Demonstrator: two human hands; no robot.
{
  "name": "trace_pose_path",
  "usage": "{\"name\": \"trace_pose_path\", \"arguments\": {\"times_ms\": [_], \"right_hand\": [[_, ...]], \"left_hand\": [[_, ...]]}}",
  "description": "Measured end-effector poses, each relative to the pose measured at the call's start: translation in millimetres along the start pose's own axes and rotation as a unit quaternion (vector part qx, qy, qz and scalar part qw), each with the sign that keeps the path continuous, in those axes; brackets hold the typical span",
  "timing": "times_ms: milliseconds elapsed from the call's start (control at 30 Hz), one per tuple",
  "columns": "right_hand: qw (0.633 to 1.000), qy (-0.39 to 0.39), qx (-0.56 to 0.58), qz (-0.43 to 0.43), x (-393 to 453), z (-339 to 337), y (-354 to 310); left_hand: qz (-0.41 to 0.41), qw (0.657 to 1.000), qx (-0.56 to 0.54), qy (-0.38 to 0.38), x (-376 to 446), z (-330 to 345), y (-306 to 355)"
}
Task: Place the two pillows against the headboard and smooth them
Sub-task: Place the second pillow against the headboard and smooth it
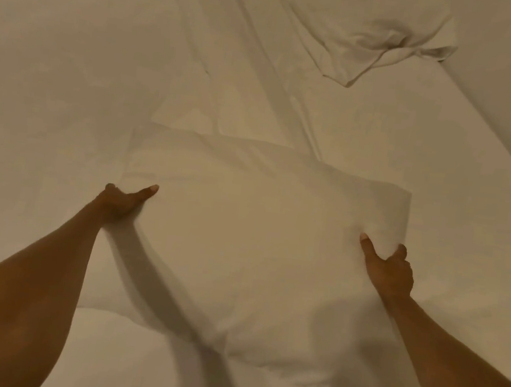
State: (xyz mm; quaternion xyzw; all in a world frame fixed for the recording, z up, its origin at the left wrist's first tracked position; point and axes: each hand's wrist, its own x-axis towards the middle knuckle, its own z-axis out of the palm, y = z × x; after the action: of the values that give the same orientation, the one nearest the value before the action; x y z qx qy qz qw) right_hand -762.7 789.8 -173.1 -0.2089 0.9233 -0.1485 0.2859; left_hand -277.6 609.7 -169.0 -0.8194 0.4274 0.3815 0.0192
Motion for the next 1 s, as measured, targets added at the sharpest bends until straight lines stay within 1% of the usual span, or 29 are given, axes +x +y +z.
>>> {"name": "trace_pose_path", "arguments": {"times_ms": [67, 133, 233, 300, 433, 567, 700, 833, 1000], "right_hand": [[0.999, -0.018, 0.032, 0.025, 4, -6, -1], [0.997, -0.04, 0.04, 0.045, 6, -14, -2], [0.994, -0.066, 0.056, 0.062, 5, -26, -4], [0.991, -0.081, 0.09, 0.064, 2, -33, -6], [0.984, -0.095, 0.146, 0.046, -14, -50, -13], [0.984, -0.088, 0.154, 0.019, -34, -68, -20], [0.978, -0.08, 0.194, 0.019, -57, -98, -23], [0.966, -0.061, 0.248, 0.026, -77, -150, -18], [0.95, -0.032, 0.309, 0.014, -96, -225, -12]], "left_hand": [[0.008, 1.0, -0.008, 0.005, 2, 1, -4], [0.006, 1.0, -0.004, 0.01, -2, 1, -4], [-0.014, 0.999, -0.032, -0.014, -11, -9, -1], [-0.018, 0.998, -0.051, -0.027, -21, -18, 2], [0.003, 0.996, -0.081, -0.038, -43, -30, 4], [0.017, 0.995, -0.095, -0.024, -69, -48, 10], [0.05, 0.991, -0.124, -0.008, -104, -67, 24], [0.086, 0.985, -0.15, 0.005, -147, -86, 54], [0.137, 0.976, -0.167, -0.009, -203, -107, 113]]}}
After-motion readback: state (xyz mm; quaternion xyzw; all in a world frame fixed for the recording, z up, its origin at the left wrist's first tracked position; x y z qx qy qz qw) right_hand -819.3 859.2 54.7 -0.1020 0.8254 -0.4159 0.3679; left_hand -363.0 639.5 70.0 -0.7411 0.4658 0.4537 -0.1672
